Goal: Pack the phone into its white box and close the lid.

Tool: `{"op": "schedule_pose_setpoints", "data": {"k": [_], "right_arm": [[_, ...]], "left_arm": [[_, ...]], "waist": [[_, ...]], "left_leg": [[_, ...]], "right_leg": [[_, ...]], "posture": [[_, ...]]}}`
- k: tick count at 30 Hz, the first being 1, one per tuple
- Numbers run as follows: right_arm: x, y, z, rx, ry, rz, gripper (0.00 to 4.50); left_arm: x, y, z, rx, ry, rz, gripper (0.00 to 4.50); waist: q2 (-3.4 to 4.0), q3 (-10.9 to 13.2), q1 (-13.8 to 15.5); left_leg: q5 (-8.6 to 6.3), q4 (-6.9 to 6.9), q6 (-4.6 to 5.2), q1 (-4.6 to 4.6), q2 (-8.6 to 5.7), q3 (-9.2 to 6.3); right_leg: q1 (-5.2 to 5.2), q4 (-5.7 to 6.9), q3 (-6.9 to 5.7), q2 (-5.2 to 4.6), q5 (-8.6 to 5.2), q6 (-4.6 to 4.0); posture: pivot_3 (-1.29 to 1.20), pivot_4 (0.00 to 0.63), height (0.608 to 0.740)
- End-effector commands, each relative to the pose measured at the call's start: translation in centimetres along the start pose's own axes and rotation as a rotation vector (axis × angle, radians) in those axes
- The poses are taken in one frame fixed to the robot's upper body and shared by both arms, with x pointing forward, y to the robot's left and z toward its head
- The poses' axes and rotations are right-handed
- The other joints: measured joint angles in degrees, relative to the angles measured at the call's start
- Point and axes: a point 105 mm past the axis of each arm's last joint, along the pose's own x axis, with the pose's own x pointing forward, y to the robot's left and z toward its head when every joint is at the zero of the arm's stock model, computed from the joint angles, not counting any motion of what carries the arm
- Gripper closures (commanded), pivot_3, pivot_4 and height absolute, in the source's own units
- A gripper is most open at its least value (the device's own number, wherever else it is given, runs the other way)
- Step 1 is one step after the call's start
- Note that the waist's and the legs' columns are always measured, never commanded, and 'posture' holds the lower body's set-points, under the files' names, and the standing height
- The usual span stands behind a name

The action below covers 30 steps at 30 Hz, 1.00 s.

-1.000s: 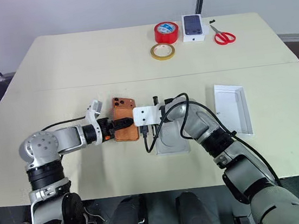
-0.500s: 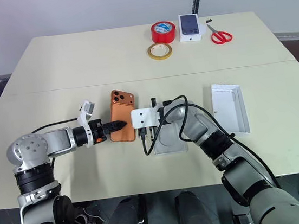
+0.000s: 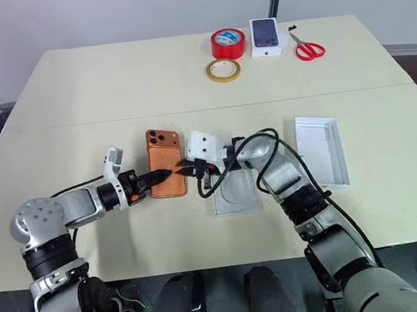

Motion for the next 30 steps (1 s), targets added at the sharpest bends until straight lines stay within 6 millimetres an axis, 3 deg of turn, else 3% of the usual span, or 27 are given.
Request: {"op": "schedule_pose_setpoints", "data": {"k": [1, 3, 7, 11, 18, 30], "right_arm": [[-2.2, 3.1, 1.4, 0.020, -0.079, 0.113, 2.19], [-3.0, 4.2, 0.9, 0.014, -0.055, 0.128, 2.19], [-6.5, 6.8, -2.7, -0.075, 0.119, 0.143, 2.19], [-8.3, 7.4, -4.3, -0.126, 0.179, 0.111, 2.19], [-8.9, 6.3, -5.1, -0.162, 0.202, 0.020, 2.19], [-9.8, 7.3, -7.6, -0.163, 0.289, 0.044, 2.19]], "left_arm": [[-1.0, -0.7, 0.7, 0.034, -0.050, -0.036, 4.50], [-1.0, -1.0, 0.9, 0.041, -0.064, -0.049, 4.50], [-1.1, -1.6, 2.6, 0.110, -0.168, -0.064, 4.50], [-0.6, -1.7, 2.4, 0.118, -0.154, -0.070, 4.50], [-0.2, -2.1, 2.4, 0.115, -0.144, -0.105, 4.50], [0.3, -2.6, 2.2, 0.132, -0.133, -0.119, 4.50]], "waist": [[-0.08, 0.0, 0.2], [-0.09, 0.0, 0.0], [-0.10, 0.0, 0.3], [-0.12, 0.1, -0.1], [-0.16, 0.1, 0.2], [-0.20, 0.1, 0.2]], "left_leg": [[-0.03, 0.01, 0.03, 0.00, 0.00, -0.02], [-0.04, 0.02, 0.04, -0.02, -0.06, 0.00], [-0.04, 0.01, 0.04, -0.03, -0.07, 0.00], [-0.04, -0.03, 0.06, -0.07, -0.06, 0.05], [-0.03, 0.02, 0.06, -0.07, -0.02, 0.05], [-0.02, 0.07, 0.06, -0.07, -0.02, 0.04]], "right_leg": [[0.03, -0.05, -0.03, -0.02, 0.00, 0.00], [0.03, -0.08, -0.01, -0.11, 0.00, 0.00], [-0.01, -0.08, 0.00, -0.13, 0.03, -0.06], [-0.05, -0.13, 0.05, -0.12, 0.03, -0.06], [-0.04, -0.10, 0.05, -0.06, 0.03, -0.05], [0.00, -0.09, 0.03, -0.05, 0.03, -0.05]], "posture": [[0.00, 0.150, 0.740], [0.00, 0.150, 0.740], [0.00, 0.150, 0.740], [0.00, 0.150, 0.740], [0.00, 0.150, 0.740], [0.00, 0.150, 0.740]]}}
